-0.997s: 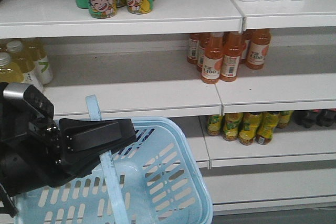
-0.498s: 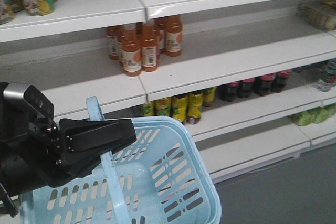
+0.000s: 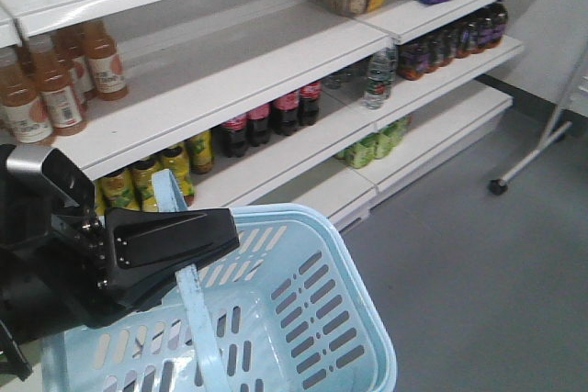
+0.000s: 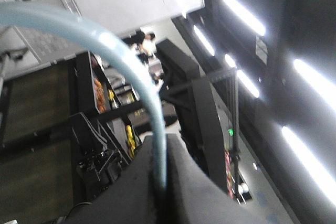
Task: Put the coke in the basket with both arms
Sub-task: 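Turn the base away from the shelf carrying the basket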
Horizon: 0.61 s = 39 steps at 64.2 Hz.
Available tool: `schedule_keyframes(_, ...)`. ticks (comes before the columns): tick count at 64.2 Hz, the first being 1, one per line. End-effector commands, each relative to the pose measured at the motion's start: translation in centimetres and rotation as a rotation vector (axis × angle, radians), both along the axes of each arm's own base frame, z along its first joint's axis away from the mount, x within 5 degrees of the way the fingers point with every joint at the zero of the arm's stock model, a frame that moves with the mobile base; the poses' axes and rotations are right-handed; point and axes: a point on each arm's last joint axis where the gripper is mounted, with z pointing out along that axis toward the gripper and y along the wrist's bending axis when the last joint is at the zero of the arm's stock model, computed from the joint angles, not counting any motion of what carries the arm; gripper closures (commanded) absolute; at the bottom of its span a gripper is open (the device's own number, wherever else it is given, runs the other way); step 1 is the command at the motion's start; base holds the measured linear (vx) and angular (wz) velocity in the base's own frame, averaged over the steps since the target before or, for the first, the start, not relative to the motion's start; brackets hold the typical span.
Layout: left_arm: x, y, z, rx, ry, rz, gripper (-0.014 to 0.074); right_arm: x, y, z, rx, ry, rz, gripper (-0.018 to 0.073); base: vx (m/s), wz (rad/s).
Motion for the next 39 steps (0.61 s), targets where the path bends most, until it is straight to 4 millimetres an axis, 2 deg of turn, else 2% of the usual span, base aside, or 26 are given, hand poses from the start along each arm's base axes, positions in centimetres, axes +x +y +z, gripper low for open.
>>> schedule_keyframes(1, -1.44, 0.19, 2.79, -0.204, -0.103, -0.130, 0.0603, -0.06, 0.04, 0.45, -0.010, -0.075, 0.002, 0.0565, -0.14, -0.67)
schedule_keyframes(39, -1.44, 0.19, 2.79, -0.204, -0.103, -0.130, 0.0603, -0.06, 0.04, 0.45, -0.010, -0.075, 0.002, 0.0565, -0.14, -0.62)
